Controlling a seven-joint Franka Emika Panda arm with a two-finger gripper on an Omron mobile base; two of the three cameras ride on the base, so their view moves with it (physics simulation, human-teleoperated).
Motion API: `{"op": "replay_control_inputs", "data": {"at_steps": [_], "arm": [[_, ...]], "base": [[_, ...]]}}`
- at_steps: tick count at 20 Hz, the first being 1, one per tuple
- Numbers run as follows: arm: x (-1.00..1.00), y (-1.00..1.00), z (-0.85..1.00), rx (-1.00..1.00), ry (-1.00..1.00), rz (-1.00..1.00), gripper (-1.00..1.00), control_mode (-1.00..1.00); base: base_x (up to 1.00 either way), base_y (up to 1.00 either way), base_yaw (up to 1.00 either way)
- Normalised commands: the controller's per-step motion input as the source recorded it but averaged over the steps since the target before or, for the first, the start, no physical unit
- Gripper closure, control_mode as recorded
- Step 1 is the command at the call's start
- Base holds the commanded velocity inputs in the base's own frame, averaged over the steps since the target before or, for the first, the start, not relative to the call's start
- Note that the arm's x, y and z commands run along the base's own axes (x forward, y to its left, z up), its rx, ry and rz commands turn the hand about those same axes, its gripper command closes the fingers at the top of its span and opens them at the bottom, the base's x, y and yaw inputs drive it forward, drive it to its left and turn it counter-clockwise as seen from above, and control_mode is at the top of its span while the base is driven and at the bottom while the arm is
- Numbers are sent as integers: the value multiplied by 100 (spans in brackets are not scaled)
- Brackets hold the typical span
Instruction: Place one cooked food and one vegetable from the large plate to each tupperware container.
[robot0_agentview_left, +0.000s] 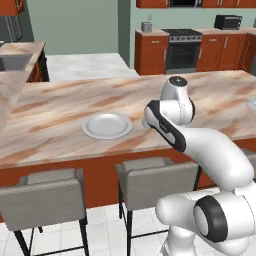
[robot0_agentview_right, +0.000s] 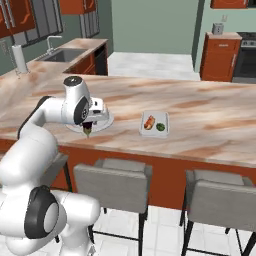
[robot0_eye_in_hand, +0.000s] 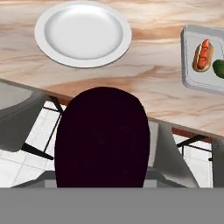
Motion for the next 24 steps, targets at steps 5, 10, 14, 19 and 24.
{"op": "replay_control_inputs", "data": {"at_steps": [5,10,14,19,24], "arm": [[0,0,0,0,0,0,100,100],[0,0,0,0,0,0,100,100],[0,0,0,0,0,0,100,100],[0,0,0,0,0,0,100,100],[0,0,0,0,0,0,100,100]], "base": [[-7,-100,0],[0,-100,1],[0,-100,4],[4,-100,2],[28,-93,1]]}}
